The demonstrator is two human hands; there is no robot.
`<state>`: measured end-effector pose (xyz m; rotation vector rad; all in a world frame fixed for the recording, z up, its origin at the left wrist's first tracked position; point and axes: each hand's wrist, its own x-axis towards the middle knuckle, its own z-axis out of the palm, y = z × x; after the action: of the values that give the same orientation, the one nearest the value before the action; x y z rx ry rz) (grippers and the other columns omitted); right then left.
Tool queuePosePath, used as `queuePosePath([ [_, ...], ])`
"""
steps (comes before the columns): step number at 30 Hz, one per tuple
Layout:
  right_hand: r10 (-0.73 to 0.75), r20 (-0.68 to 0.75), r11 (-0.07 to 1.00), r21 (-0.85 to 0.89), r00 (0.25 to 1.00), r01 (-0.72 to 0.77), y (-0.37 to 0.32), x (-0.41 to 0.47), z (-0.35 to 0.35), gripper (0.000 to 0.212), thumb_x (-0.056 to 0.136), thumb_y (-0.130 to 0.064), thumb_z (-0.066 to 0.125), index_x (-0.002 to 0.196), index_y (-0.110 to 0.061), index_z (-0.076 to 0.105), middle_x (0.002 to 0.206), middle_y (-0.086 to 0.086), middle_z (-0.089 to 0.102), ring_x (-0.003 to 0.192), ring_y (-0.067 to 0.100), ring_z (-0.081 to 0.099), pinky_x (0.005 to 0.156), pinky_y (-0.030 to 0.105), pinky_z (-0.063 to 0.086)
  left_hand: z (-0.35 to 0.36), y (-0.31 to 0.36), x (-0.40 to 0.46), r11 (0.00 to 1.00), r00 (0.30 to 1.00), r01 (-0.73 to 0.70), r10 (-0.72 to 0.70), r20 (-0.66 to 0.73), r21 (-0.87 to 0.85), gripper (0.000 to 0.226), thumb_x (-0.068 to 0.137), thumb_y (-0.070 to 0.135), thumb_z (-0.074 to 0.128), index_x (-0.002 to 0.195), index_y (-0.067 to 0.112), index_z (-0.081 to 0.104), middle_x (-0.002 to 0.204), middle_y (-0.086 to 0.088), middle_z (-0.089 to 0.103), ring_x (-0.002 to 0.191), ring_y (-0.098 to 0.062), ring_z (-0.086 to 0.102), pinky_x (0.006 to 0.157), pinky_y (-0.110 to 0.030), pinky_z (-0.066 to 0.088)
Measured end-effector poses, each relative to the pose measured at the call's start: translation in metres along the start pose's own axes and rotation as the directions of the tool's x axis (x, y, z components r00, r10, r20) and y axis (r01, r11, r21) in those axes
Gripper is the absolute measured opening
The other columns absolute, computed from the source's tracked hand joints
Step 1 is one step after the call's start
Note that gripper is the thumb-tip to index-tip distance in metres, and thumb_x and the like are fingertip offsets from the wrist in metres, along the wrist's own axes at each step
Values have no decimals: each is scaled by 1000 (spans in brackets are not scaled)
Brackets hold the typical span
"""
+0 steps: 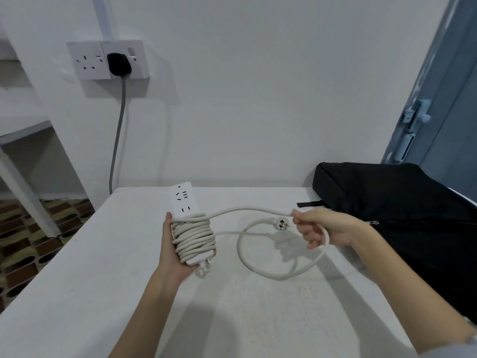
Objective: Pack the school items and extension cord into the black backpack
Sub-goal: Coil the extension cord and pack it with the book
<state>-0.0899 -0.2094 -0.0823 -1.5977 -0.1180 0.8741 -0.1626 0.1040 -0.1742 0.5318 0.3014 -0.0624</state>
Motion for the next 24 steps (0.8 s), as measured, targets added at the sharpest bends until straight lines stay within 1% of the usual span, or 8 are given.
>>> queuePosePath([
  [3, -41, -120, 996, 74, 992, 51, -5, 2, -15, 19, 95, -28, 50, 82, -15, 49, 47, -10, 30, 34, 5, 23, 43, 18, 33, -7, 7, 0, 997, 997, 43, -48, 69, 69, 68, 56, 80, 64, 93, 24, 54, 58, 13, 29, 56, 2, 10, 71, -26, 5],
  [6, -127, -383, 990, -98, 915, 97, -2, 16, -19, 21, 91, -30, 59, 91, -9, 61, 50, -7, 36, 40, 7, 25, 42, 19, 30, 3, 5, -6, 980, 953, 124, -162, 255, 157, 54, 63, 75, 61, 84, 27, 46, 57, 14, 17, 48, 3, 7, 60, -20, 2],
  [9, -251, -555, 941, -333, 793, 64, 3, 34, -14, 22, 85, -30, 67, 82, -9, 68, 64, 0, 44, 47, 12, 33, 45, 23, 32, 19, 4, -17, 928, 897, 218, -313, 313, 303, 43, 69, 63, 60, 69, 24, 43, 47, 17, 33, 36, 3, 26, 42, -10, 23],
  [11, -300, -584, 909, -415, 755, 40, 3, 42, -8, 22, 83, -27, 68, 83, -5, 68, 65, 0, 48, 51, 14, 39, 46, 24, 34, 21, 6, -23, 846, 932, 173, -306, 192, 505, 52, 63, 61, 70, 81, 12, 59, 59, 0, 54, 46, -12, 49, 52, -18, 36],
  [13, -338, -587, 905, -418, 735, 82, -6, 44, 1, 19, 83, -21, 69, 86, -2, 67, 68, 1, 51, 56, 12, 42, 46, 24, 34, 30, 5, -35, 708, 945, 111, -293, 147, 698, 54, 61, 57, 73, 86, 11, 61, 66, -6, 56, 53, -18, 52, 54, -25, 39],
  [18, -453, -360, 839, -483, 816, 252, -44, 29, 42, 13, 80, -18, 71, 80, -6, 69, 58, -1, 44, 51, 11, 37, 43, 21, 30, 53, -9, -48, 428, 961, 45, -264, 78, 903, 43, 70, 55, 63, 88, 17, 72, 92, -11, 70, 86, -24, 65, 84, -36, 50],
  [20, -481, -206, 790, -523, 852, 320, -53, 17, 65, 13, 79, -18, 72, 80, -5, 71, 52, -3, 41, 44, 9, 34, 40, 19, 27, 56, -16, -45, 382, 965, 52, -257, 52, 923, 51, 76, 54, 61, 106, 13, 66, 103, -16, 69, 96, -32, 65, 90, -42, 50],
  [24, -471, 59, 710, -566, 880, 418, -62, -9, 99, 11, 80, -18, 71, 83, -8, 73, 38, -14, 34, 36, 3, 31, 40, 19, 23, 58, -24, -40, 410, 983, 25, -176, 52, 912, 52, 85, 52, 54, 111, 8, 62, 97, -16, 70, 86, -27, 66, 77, -35, 53],
])
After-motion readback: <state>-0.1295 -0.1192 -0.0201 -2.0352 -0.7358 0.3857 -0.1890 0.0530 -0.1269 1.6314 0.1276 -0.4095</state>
